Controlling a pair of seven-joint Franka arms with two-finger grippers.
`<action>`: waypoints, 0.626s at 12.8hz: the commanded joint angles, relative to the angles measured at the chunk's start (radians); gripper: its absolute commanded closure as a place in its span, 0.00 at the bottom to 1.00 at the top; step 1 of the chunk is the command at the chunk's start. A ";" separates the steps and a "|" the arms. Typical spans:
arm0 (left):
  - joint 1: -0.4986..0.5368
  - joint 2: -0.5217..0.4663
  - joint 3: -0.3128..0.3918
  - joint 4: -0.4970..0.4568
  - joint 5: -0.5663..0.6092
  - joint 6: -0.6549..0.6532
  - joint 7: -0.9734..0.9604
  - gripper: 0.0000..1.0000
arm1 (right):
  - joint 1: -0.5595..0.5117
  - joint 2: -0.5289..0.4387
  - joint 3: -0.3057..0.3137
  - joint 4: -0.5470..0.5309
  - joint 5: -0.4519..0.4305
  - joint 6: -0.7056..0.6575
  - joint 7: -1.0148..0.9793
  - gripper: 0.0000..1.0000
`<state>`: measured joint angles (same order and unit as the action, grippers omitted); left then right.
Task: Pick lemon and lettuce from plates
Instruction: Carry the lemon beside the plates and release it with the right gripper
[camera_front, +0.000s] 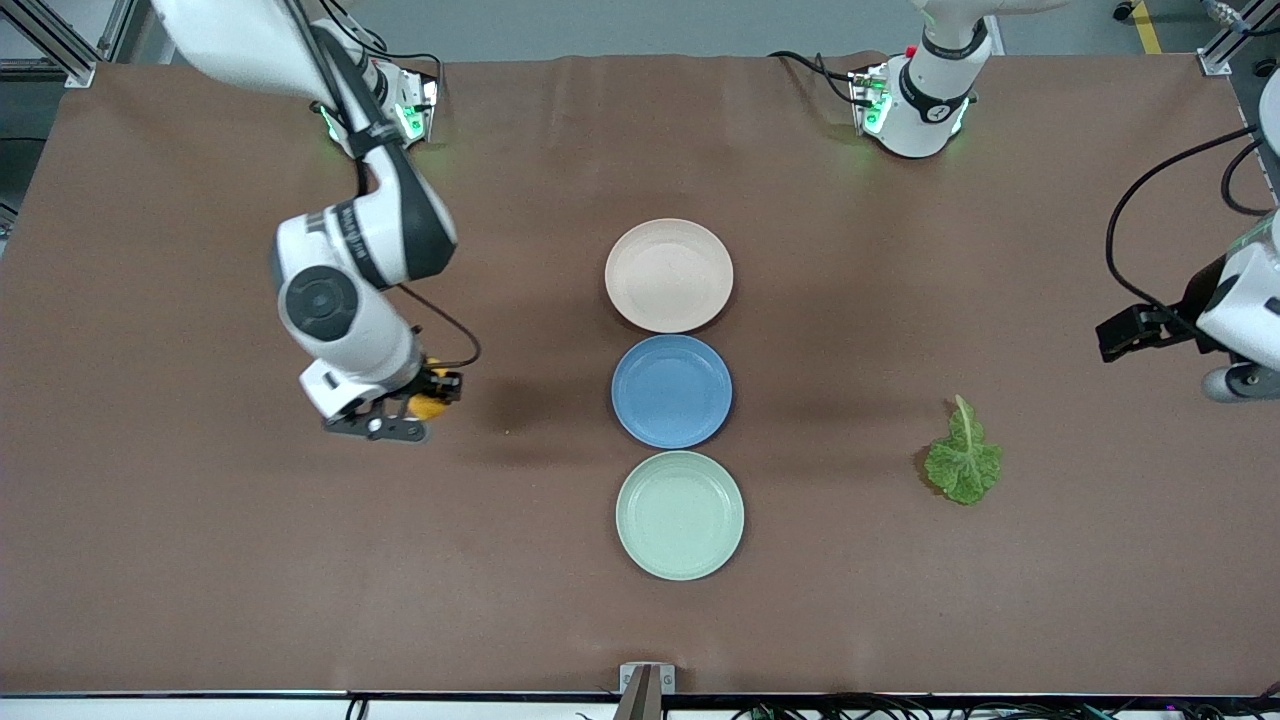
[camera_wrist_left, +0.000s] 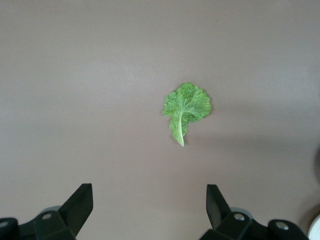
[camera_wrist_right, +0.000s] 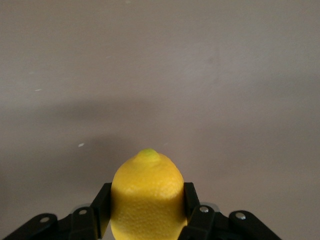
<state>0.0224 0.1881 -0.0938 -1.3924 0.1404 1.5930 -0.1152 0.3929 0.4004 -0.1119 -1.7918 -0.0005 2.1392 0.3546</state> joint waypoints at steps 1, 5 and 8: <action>0.005 -0.074 -0.009 -0.010 -0.030 -0.063 0.020 0.00 | -0.112 0.017 0.026 -0.044 0.028 0.079 -0.153 0.99; 0.008 -0.241 -0.006 -0.183 -0.108 -0.071 0.051 0.00 | -0.218 0.127 0.026 -0.047 0.034 0.210 -0.278 0.98; 0.010 -0.279 0.006 -0.209 -0.110 -0.111 0.088 0.00 | -0.249 0.190 0.029 -0.084 0.034 0.333 -0.307 0.98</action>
<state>0.0236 -0.0456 -0.0936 -1.5587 0.0502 1.5028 -0.0586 0.1704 0.5740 -0.1051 -1.8475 0.0189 2.4111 0.0764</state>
